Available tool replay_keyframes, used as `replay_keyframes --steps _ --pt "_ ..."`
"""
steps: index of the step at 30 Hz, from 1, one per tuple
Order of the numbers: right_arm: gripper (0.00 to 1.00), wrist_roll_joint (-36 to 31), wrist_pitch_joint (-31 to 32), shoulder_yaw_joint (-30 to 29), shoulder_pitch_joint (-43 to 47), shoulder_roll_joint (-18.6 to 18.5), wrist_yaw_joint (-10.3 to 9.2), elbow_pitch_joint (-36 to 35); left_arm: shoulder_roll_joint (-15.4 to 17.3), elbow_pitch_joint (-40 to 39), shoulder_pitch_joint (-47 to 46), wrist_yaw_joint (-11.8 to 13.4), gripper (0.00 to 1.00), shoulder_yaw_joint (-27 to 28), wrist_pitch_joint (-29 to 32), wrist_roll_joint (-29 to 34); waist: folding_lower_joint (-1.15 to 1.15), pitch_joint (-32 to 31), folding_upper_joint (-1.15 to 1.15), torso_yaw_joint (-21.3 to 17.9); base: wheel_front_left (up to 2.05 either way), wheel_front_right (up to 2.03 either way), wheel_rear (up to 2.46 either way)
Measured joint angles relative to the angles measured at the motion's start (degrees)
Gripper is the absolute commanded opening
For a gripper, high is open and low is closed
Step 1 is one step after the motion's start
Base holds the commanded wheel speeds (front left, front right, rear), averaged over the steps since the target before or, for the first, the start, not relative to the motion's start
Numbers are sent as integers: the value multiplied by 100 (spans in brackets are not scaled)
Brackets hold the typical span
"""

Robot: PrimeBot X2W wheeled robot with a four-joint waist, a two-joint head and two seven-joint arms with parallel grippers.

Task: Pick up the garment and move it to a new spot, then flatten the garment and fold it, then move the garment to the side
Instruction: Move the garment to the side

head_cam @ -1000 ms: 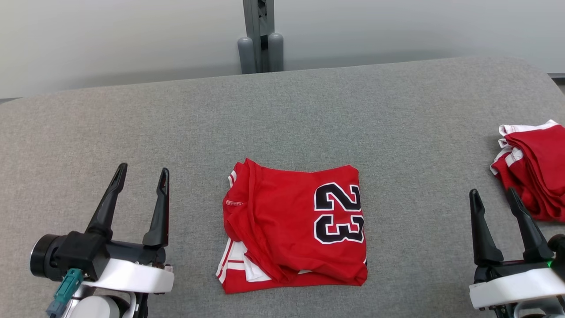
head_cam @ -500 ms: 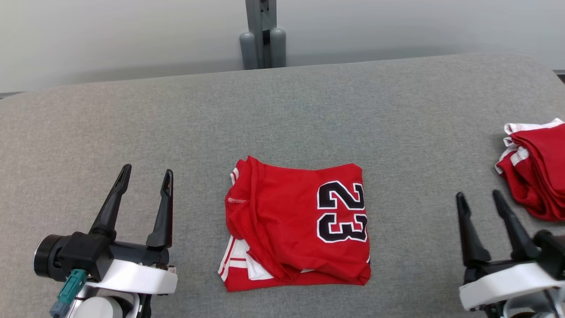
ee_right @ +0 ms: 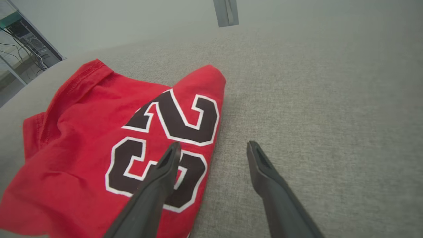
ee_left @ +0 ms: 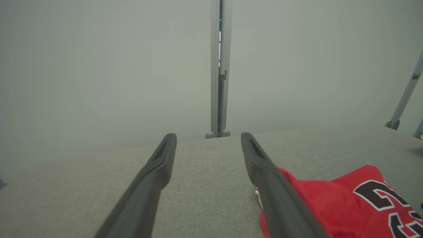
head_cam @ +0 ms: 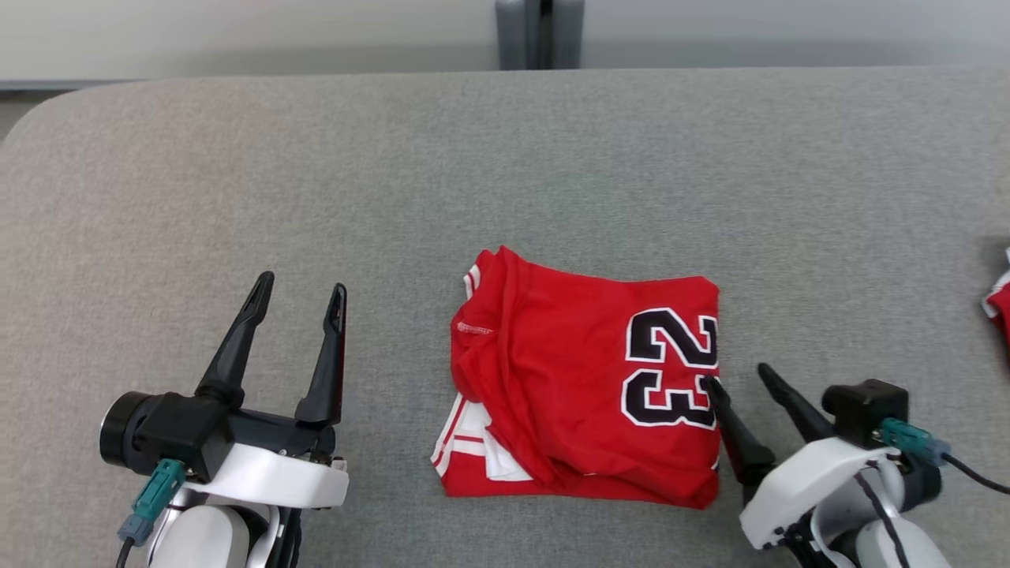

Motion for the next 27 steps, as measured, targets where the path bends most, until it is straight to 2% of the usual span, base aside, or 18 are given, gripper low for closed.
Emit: replay_keyframes --steps 5,6,7,8,9,12,16,22,27 --pt "100 220 -46 459 -391 7 0 635 -55 169 -139 -69 100 -31 -44 -30 0 200 0 231 0 0 0" --pt "77 254 -53 497 -438 5 0 711 -62 185 -141 -70 100 -33 -58 -30 0 221 0 252 0 0 0" --pt "77 316 -55 548 -499 -14 0 750 -68 202 -141 -71 100 -33 -68 -30 0 238 0 269 0 0 0" --pt "45 348 -55 613 -563 -45 0 788 -74 215 -142 -71 100 -31 -69 -31 0 252 0 279 0 0 0" --pt "0 355 -62 639 -611 -67 0 809 -80 222 -152 -73 100 -31 -74 -31 0 263 0 283 0 0 0" --pt "0 307 -153 757 -742 -226 0 681 -78 235 -166 -77 100 7 -76 -31 0 279 0 245 0 0 0" --pt "0 78 -152 893 -987 -625 1 70 -76 227 -215 -79 100 51 -86 -30 0 280 0 103 0 0 0" --pt "0 -222 617 1296 -1430 -1573 2 -1332 -62 145 -221 -122 100 100 -91 -7 0 276 0 -270 0 0 0" --pt "0 -256 1329 1356 -1814 -2267 1 -2481 -46 48 -233 -153 100 99 -91 34 0 282 0 -657 0 0 0"
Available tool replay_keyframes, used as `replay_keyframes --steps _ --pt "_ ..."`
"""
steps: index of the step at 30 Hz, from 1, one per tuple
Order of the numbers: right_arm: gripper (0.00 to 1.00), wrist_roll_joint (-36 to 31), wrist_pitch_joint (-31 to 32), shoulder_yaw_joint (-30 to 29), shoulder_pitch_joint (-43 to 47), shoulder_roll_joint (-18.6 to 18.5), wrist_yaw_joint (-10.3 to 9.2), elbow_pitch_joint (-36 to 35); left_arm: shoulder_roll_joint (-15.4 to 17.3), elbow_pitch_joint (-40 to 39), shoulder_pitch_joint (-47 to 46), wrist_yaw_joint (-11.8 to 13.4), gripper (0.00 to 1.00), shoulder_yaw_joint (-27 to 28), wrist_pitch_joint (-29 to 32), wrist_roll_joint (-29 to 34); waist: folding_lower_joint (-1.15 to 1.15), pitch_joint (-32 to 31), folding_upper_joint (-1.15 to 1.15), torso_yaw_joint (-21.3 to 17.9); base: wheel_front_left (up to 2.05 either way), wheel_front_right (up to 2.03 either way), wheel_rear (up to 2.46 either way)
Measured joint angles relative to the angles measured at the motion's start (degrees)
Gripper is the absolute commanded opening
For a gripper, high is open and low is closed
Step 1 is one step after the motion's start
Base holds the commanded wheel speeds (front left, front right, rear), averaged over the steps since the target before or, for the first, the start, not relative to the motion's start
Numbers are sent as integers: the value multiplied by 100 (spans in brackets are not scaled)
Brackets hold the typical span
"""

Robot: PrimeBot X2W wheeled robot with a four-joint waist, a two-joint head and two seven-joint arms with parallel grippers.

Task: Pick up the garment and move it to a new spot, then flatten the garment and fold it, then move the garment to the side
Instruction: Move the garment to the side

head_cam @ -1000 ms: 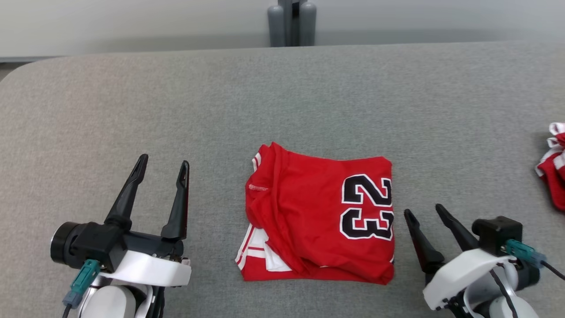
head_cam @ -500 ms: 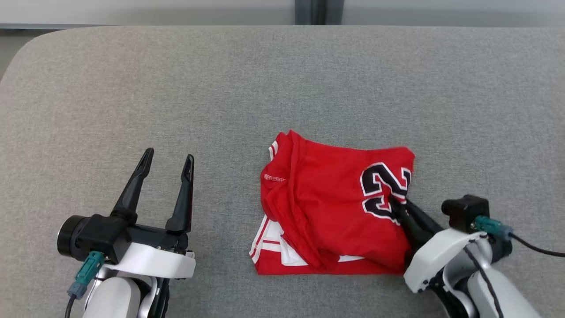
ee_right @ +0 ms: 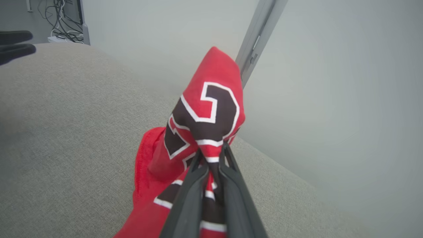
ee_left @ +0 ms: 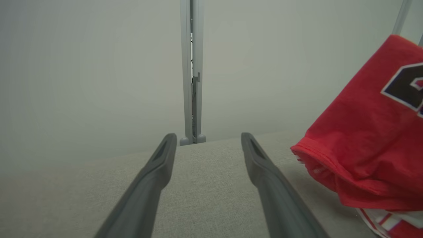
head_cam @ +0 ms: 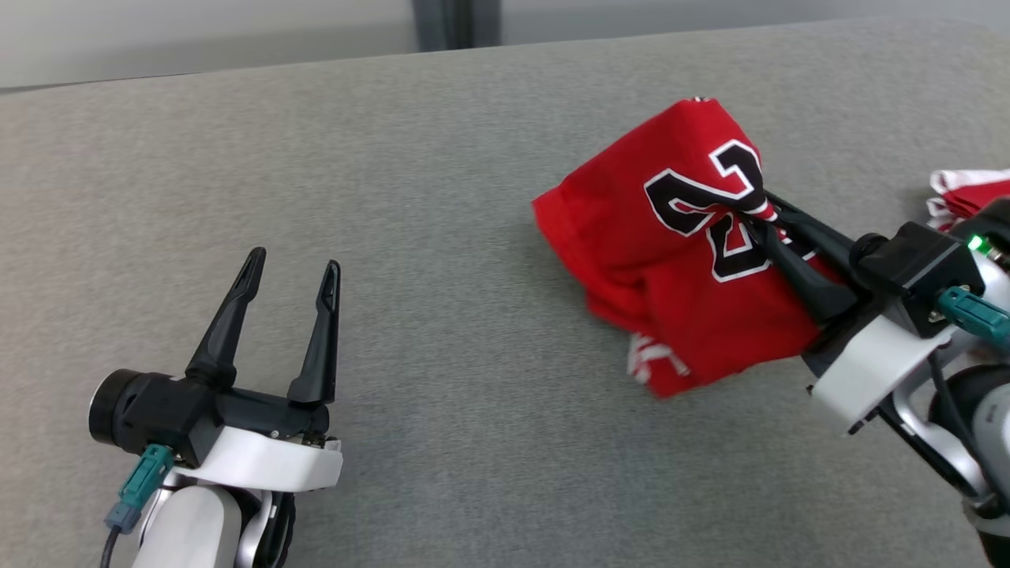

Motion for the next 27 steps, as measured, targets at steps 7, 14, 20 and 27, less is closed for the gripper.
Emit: replay_keyframes --steps 7,14,20,27 --pt "0 289 536 -119 -274 -258 1 -773 104 -102 -43 -31 100 -12 0 46 0 77 0 -536 0 0 0" --pt "0 804 458 -386 -175 -271 1 -360 257 -261 -253 -100 100 -111 135 122 0 297 0 -1137 0 0 0" --pt "0 1024 -288 -472 -281 -597 1 928 468 -454 -408 -170 100 -200 367 200 0 655 0 -1466 0 0 0" --pt "0 1057 -1207 -515 -906 -894 1 2436 679 -716 -583 -222 100 -286 599 229 0 1099 0 -1688 0 0 0"
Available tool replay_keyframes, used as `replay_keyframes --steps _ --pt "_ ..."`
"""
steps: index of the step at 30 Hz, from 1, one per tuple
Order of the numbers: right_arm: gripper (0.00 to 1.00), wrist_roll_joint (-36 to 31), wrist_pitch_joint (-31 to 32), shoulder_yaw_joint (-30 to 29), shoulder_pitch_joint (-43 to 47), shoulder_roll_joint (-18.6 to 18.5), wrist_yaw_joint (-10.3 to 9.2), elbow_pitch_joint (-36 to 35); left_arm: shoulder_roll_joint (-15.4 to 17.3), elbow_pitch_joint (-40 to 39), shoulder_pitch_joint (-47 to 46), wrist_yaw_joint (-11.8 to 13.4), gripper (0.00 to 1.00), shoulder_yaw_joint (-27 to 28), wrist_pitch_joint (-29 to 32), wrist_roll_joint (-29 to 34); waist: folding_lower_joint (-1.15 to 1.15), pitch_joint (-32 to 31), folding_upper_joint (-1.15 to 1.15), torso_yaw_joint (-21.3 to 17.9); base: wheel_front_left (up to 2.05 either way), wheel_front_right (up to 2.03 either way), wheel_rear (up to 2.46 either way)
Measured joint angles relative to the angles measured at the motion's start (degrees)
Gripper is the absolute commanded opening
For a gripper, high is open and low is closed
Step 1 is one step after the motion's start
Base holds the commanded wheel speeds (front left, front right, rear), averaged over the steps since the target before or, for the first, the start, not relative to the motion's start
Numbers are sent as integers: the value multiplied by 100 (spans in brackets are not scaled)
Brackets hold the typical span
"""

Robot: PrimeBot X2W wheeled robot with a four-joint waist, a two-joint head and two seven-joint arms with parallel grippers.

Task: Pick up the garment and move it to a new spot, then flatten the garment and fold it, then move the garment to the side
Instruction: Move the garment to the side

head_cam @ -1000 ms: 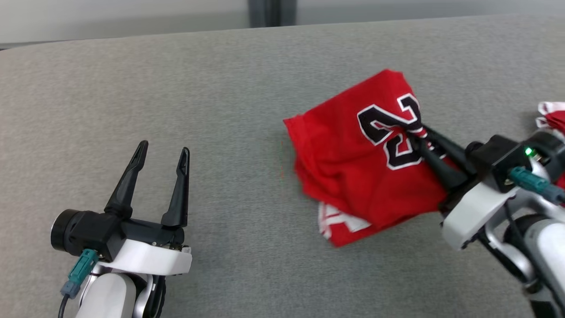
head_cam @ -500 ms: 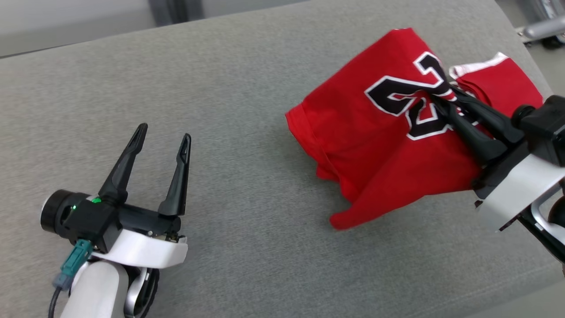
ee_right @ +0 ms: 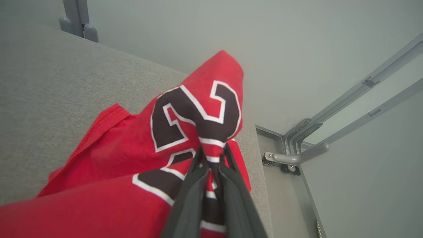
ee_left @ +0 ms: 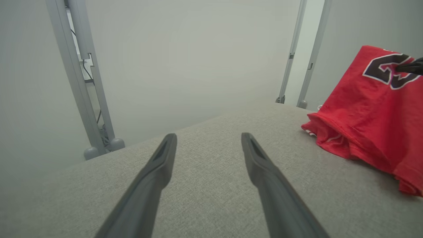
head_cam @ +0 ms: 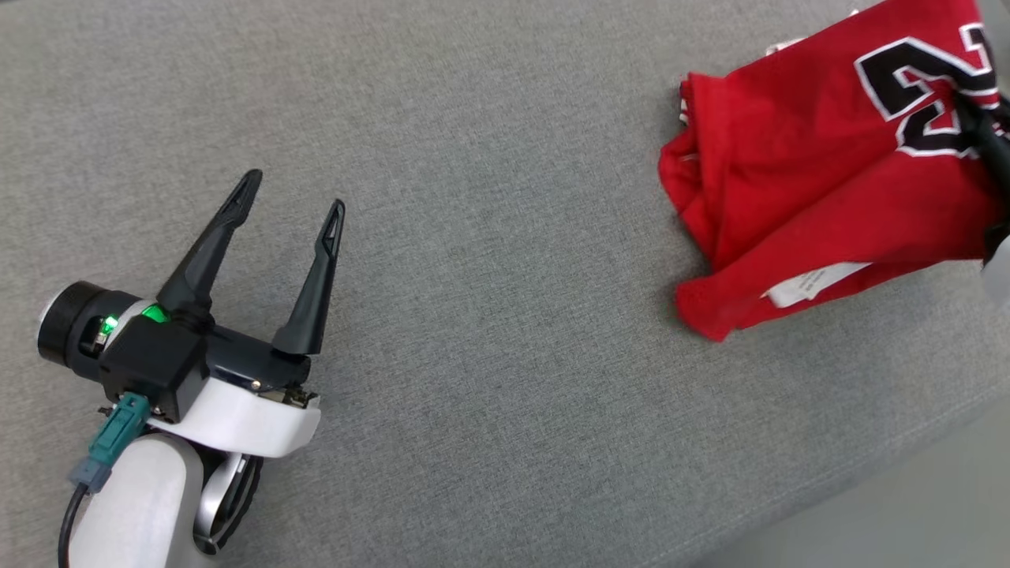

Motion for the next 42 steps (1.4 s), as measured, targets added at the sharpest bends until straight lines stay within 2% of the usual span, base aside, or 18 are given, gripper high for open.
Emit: replay_keyframes --steps 7,10,11,12,13,20,23,28,31,34,38,41,42 --pt "0 -605 -851 137 -732 -441 0 786 78 -289 -105 -35 100 -116 177 24 0 334 0 -127 0 0 0" --pt "0 -898 -1032 -5 -962 -423 0 1150 100 -349 -160 -47 100 -158 194 25 0 440 0 -168 0 0 0" --pt "3 -911 -1036 -48 -980 -354 0 1273 101 -350 -169 -47 100 -171 216 25 0 463 0 -176 0 0 0" --pt "39 -914 -985 -82 -998 -266 0 1440 103 -358 -183 -48 100 -186 216 25 0 482 0 -178 0 0 0" --pt "99 -976 -923 -70 -1008 -213 0 1578 110 -367 -212 -48 100 -191 215 25 0 502 0 -176 0 0 0" --pt "100 -1288 -883 -542 -999 -4 1 2218 115 -298 -248 -47 100 -200 144 -27 0 534 0 -79 0 0 0" --pt "100 -1218 -765 -828 -804 170 1 2374 115 -242 -245 -15 100 -179 69 -38 0 489 0 -39 0 0 0" --pt "100 -831 -1121 -1796 -359 584 0 2182 57 -88 -213 58 100 -163 -85 -93 0 312 0 55 0 0 0" --pt "100 -533 -1502 -2386 102 968 -1 1674 26 -18 -88 142 100 -109 -178 -126 0 145 0 125 0 0 0" --pt "100 -298 -1659 -2648 654 1429 -1 859 24 45 19 235 100 -9 -234 -194 0 -63 0 192 0 0 0" --pt "100 -374 -1734 -2954 1328 2085 -1 -231 25 64 147 366 100 115 -289 -244 0 -325 0 321 0 0 0" --pt "100 -539 -1709 -2988 1711 2686 -2 -903 16 51 243 466 100 203 -297 -297 0 -499 0 462 0 0 0" --pt "100 -670 -1651 -2873 1899 3000 -2 -1237 8 49 297 523 100 265 -298 -342 0 -608 0 570 0 0 0"
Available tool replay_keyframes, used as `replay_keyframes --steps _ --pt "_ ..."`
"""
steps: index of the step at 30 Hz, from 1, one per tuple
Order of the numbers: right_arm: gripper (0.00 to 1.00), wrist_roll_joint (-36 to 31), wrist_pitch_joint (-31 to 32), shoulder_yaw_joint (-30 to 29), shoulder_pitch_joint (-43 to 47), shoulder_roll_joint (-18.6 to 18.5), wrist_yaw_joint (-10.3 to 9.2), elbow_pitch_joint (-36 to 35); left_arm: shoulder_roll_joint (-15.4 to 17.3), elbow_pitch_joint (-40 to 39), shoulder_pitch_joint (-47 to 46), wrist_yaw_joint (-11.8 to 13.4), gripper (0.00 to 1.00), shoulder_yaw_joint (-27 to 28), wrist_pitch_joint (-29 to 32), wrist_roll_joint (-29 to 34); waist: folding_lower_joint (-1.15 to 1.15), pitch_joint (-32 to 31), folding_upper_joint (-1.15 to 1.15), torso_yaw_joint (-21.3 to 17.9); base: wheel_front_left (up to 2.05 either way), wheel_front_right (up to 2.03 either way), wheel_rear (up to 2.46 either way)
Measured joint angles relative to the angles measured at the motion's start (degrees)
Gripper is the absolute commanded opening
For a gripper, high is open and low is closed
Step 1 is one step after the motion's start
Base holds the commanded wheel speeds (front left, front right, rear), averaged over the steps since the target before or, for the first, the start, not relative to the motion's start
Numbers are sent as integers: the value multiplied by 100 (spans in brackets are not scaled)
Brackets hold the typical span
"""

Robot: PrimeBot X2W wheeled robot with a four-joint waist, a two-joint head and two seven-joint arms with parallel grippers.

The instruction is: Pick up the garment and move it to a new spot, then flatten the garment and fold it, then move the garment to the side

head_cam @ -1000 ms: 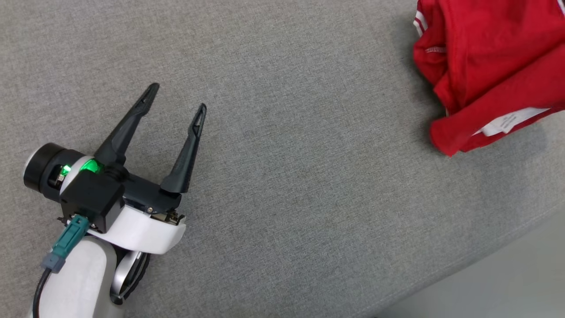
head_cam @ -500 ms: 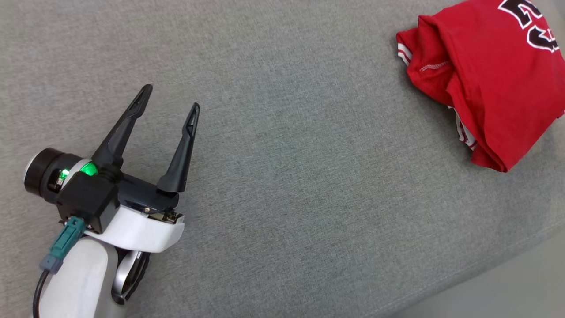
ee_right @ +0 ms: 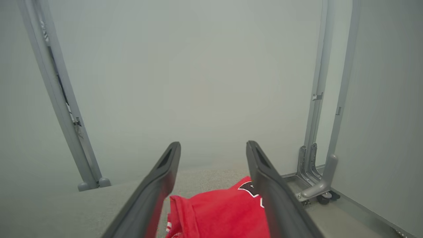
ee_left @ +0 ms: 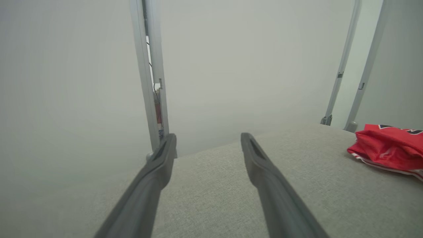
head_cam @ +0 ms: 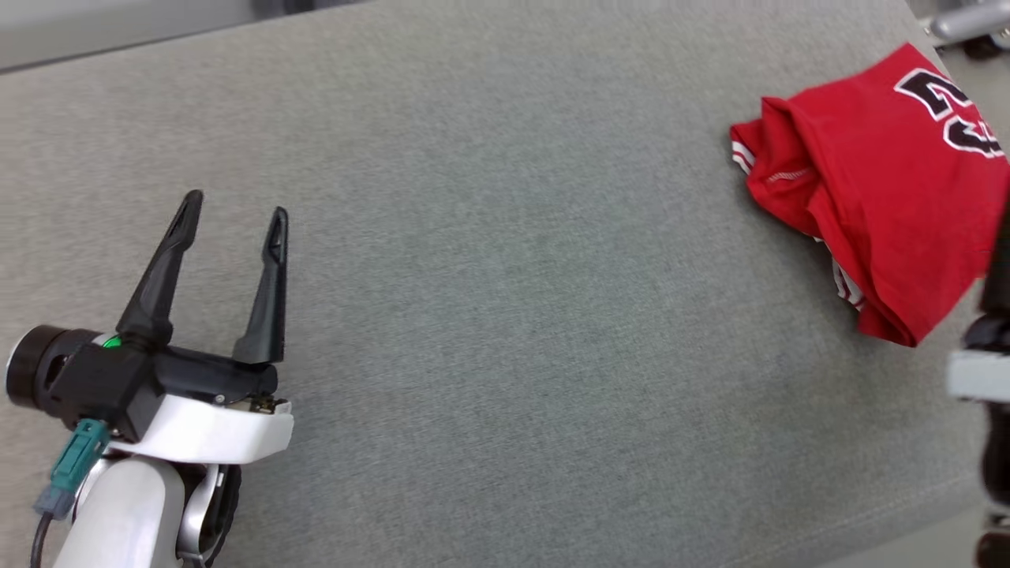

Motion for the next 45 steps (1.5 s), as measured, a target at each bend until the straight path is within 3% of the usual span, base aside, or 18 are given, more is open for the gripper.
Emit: replay_keyframes --steps 4,8,17,33,45 --pt "100 -238 123 444 259 304 0 -407 -32 -26 159 130 100 110 -25 -68 0 -230 0 221 0 0 0" --pt "100 -417 165 727 474 383 1 -497 -90 -2 331 249 100 210 -31 -145 0 -486 0 449 0 0 0" --pt "100 -488 155 1180 887 419 0 -92 -123 36 894 421 100 272 3 -223 0 -1160 0 808 0 0 0" --pt "100 -642 243 1032 1626 419 1 155 -134 176 1622 514 100 138 179 -343 0 -2058 0 965 0 0 0" --pt "100 -634 347 936 1784 419 1 62 -120 178 1823 563 100 52 305 -397 0 -2241 0 1128 0 0 0"
